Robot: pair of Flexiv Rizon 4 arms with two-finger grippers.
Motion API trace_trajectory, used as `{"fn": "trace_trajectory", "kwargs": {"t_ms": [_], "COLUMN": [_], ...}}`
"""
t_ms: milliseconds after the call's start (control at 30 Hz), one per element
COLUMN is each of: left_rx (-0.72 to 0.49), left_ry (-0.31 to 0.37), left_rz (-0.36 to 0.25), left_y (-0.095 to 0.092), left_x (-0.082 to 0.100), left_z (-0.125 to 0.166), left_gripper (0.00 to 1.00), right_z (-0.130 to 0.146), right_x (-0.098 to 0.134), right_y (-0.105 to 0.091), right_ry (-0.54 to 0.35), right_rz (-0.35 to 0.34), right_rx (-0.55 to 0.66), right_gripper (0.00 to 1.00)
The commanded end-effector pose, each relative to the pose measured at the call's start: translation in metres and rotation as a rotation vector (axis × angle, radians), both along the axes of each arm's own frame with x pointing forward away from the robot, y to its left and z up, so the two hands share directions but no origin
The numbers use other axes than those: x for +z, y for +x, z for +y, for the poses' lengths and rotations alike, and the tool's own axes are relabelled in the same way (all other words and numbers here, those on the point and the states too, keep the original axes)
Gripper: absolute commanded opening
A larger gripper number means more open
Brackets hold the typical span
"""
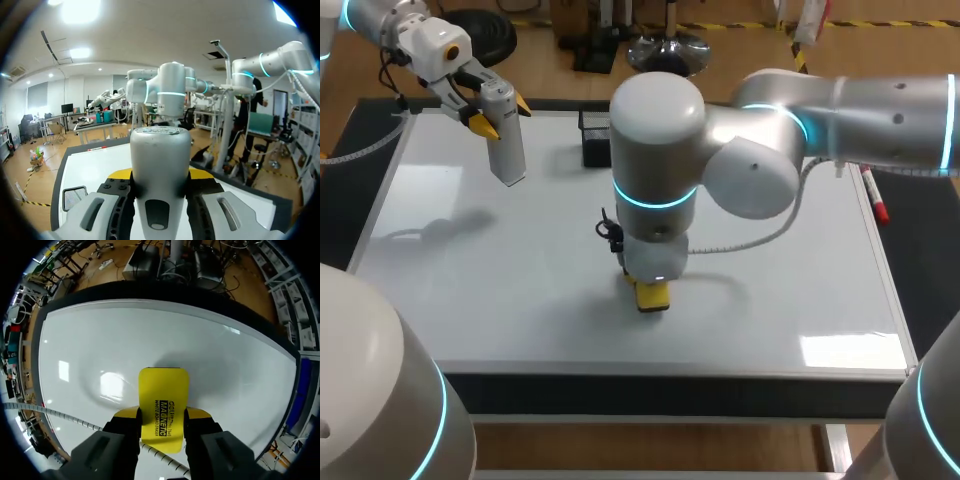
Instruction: Pick up the inspection probe, press it on each red-marked spot on the whiteboard one by one, put down the probe, pick up the eraser, and wipe off all the red marks.
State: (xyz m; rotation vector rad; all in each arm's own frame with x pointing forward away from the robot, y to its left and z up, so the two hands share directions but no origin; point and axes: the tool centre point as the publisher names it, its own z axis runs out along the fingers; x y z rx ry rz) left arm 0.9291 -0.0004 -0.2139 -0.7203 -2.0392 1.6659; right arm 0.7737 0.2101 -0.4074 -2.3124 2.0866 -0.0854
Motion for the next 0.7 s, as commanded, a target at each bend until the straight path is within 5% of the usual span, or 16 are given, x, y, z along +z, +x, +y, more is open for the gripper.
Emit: {"fn": "trace_trajectory", "kwargs": {"t_ms": [33,700], "left_rx": [-0.004,-0.004], "left_ry": [-0.001,-0.001], "left_rz": [0.001,0.001], "left_y": [0.001,0.001], "left_x": [0.001,0.001], "left_z": [0.001,0.001], "left_gripper": [0.0,0.0], "right_z": [0.004,-0.012], "right_x": [-0.002,-0.02], "right_y": [0.004,0.012], "right_ry": [-0.026,-0.011], "right_rz": [0.002,0.047], "right_rx": [0.0,-0.042], "right_gripper": [0.0,0.0]}}
